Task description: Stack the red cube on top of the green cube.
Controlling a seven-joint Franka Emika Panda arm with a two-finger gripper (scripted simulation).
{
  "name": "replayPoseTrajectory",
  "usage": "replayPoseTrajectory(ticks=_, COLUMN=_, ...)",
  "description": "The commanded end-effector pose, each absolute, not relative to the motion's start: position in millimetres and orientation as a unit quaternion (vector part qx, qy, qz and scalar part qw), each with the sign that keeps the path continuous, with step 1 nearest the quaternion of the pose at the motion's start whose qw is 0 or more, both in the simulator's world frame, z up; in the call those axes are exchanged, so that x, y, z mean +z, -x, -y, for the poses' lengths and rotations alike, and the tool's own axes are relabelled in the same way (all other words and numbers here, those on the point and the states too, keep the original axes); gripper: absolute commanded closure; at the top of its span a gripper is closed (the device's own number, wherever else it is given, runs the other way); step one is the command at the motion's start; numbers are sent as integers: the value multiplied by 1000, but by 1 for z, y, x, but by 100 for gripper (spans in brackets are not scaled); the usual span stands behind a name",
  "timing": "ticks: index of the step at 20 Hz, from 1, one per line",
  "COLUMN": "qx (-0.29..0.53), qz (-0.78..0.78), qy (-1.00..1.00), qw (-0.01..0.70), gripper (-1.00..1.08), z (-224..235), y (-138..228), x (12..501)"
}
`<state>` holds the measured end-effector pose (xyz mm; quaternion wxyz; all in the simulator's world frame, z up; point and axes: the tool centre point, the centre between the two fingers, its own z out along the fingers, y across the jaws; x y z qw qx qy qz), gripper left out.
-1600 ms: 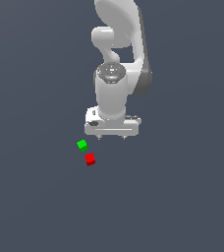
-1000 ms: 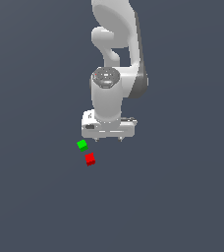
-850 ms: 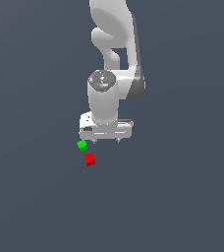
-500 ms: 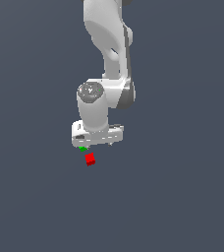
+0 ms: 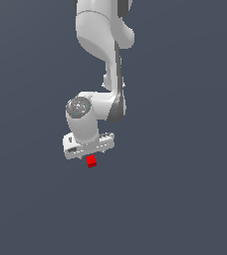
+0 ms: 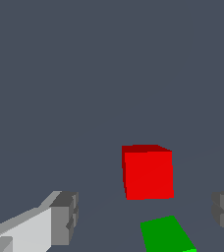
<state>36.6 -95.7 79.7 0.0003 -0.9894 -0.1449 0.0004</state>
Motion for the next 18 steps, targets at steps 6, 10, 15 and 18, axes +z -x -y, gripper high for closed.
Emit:
replayPoseTrajectory(ticks=6, qx=0, qz=165, qy=986, qw=0, gripper=-92, z=106, y=-44, x=70)
replayPoseTrajectory(ticks=10, qx=0, qz=164, qy=986, qw=0, gripper=-92, z=106, y=-43, x=70)
replayPoseTrajectory(ticks=15, qx=0, qz=164, qy=986, qw=0, gripper=-92, z=106, y=-43, x=61)
replayPoseTrajectory(ticks=18, qx=0, qz=164, qy=986, qw=0, gripper=-92, z=106, y=-43, x=47)
